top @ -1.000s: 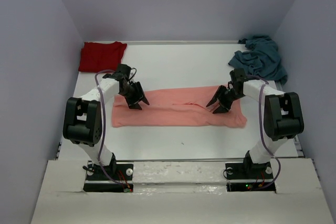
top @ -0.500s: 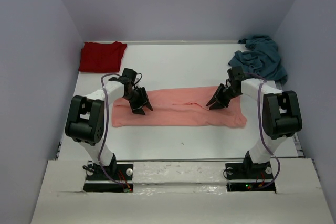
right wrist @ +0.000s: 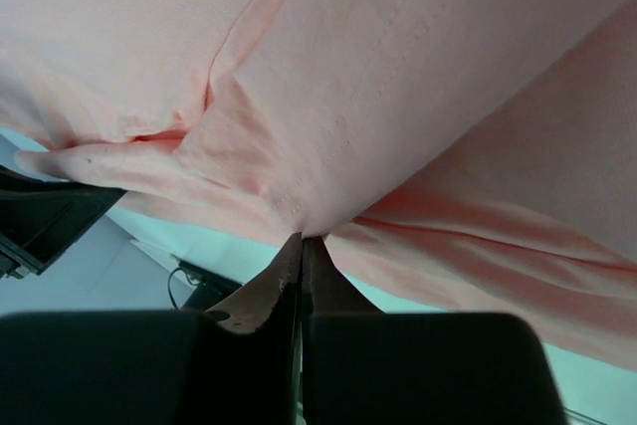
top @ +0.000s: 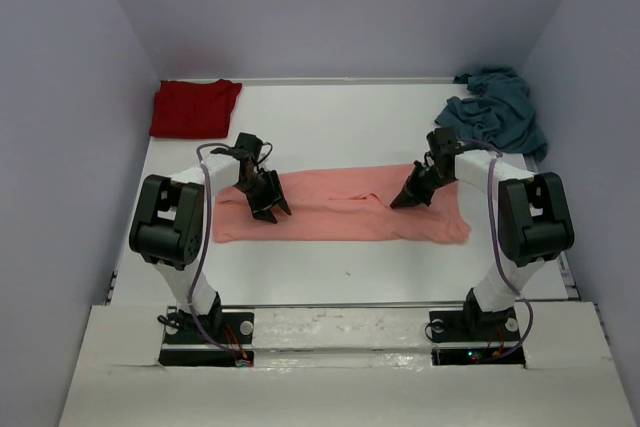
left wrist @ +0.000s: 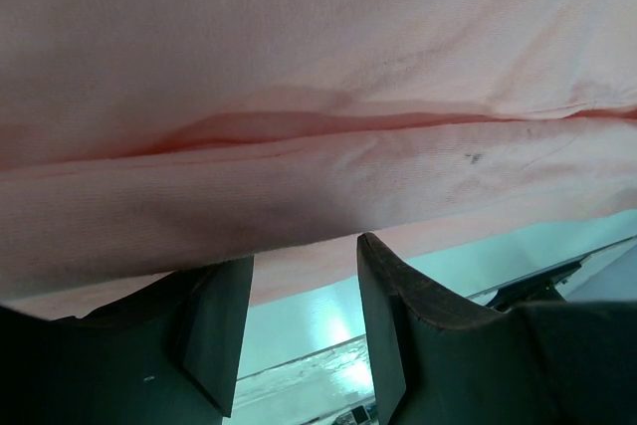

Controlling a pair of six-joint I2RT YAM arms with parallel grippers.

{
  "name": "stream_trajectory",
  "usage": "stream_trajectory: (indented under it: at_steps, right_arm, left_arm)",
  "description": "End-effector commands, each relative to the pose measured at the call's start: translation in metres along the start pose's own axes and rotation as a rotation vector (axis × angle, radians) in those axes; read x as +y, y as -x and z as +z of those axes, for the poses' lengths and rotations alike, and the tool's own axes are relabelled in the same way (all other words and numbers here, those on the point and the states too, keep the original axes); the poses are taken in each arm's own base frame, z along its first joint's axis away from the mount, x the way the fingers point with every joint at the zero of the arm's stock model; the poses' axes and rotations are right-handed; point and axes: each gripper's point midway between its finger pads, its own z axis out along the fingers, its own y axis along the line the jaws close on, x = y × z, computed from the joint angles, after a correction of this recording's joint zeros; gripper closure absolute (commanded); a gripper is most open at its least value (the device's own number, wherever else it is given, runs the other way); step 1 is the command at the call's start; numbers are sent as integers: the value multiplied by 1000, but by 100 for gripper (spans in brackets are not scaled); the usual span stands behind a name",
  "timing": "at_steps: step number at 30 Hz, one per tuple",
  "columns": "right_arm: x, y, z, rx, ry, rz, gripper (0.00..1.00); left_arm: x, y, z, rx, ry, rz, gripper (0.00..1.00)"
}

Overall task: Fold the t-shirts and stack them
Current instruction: Fold the tshirt

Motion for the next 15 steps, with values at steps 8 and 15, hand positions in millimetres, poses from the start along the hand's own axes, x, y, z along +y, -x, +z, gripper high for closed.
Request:
stream_trajectory:
  at_steps: [8, 15]
  right_arm:
    - [40, 26, -15, -61, 28, -71, 100]
    - [59, 48, -11, -72, 34, -94, 100]
  left_arm:
    - [-4, -3, -1, 24, -13, 21, 45]
    - [-4, -2, 0, 33, -5, 32, 45]
